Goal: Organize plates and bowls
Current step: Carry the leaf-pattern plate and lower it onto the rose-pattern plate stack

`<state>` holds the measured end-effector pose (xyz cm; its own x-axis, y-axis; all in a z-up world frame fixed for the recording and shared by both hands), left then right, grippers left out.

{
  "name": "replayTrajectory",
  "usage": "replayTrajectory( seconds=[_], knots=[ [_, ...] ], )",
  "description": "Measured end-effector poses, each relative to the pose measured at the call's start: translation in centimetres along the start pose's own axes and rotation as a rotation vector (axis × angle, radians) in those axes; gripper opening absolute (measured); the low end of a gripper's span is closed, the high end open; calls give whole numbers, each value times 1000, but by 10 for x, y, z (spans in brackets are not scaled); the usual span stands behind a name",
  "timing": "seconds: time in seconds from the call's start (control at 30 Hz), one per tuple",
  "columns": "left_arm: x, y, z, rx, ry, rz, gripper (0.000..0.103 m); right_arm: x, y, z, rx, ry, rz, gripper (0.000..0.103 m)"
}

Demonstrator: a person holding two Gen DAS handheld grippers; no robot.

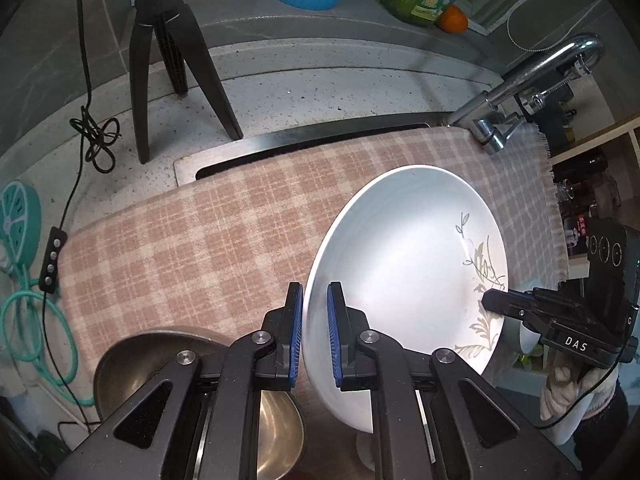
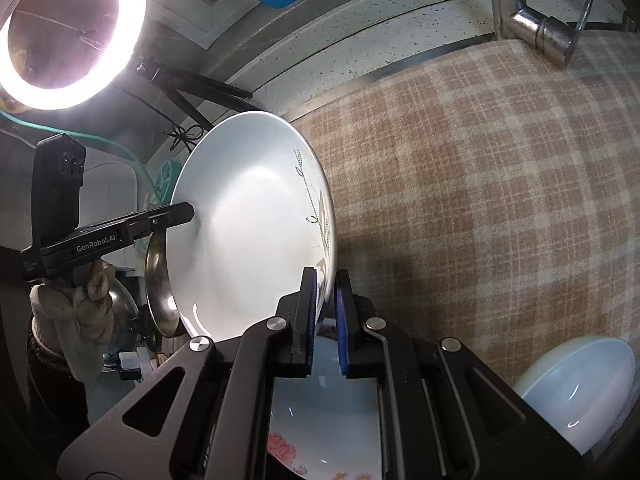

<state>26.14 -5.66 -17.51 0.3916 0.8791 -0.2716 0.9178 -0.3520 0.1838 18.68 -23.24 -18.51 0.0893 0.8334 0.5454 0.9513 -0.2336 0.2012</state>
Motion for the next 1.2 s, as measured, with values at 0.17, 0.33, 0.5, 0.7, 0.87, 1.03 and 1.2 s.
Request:
replayTrajectory(
  seconds=[0.17,0.33,0.5,0.7,0.87,1.03,1.2],
  knots=[
    [-21,-18,-3,-9,-17,11,10,-6,-18,-13,-10,-13,-6,9],
    [-39,-37,-4,-7,-40,22,10,-19,-42,-23,3,-14,5,9],
    [-52,-57,6,9,-46,17,10,-30,-67,-30,14,-20,13,9],
    [-60,-81,9,24,-53,15,10,-38,-94,-34,36,-20,18,9],
    [-64,-99,16,45,-50,10,10,-40,-113,-34,66,-21,8,9],
    [-66,-114,22,66,-52,8,10,-42,-131,-32,100,-22,2,9],
    [-63,-124,27,78,-36,0,10,-42,-142,-29,125,-25,-11,9]
  ],
)
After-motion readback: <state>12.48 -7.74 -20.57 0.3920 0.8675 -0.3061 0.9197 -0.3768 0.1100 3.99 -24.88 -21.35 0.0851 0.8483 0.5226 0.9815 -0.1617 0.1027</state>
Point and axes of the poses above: each gripper's, at about its wrist camera, not at the fingertips, and z roughly the way its jaws point, x to its left, y to its top, the point moved 8 cm from there along z, roughly the way its jaws point, and after that the axes turned 1 degree about y, right-handed, at the moved point
